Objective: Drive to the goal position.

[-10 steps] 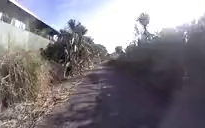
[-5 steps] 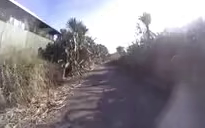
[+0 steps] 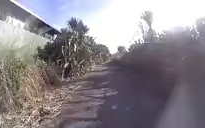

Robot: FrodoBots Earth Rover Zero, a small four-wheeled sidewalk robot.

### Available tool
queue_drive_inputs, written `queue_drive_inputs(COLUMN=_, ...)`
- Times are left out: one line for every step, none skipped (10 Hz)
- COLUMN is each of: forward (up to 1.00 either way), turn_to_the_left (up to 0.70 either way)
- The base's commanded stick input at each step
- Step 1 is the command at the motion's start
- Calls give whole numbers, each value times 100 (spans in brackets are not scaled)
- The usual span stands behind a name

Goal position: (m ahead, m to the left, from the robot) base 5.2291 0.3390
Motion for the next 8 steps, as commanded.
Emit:
queue_drive_inputs(forward=45, turn_to_the_left=0)
queue_drive_inputs(forward=45, turn_to_the_left=0)
queue_drive_inputs(forward=45, turn_to_the_left=-8)
queue_drive_inputs(forward=45, turn_to_the_left=-19)
queue_drive_inputs(forward=45, turn_to_the_left=-27)
queue_drive_inputs(forward=45, turn_to_the_left=-27)
queue_drive_inputs(forward=45, turn_to_the_left=-27)
queue_drive_inputs(forward=45, turn_to_the_left=-27)
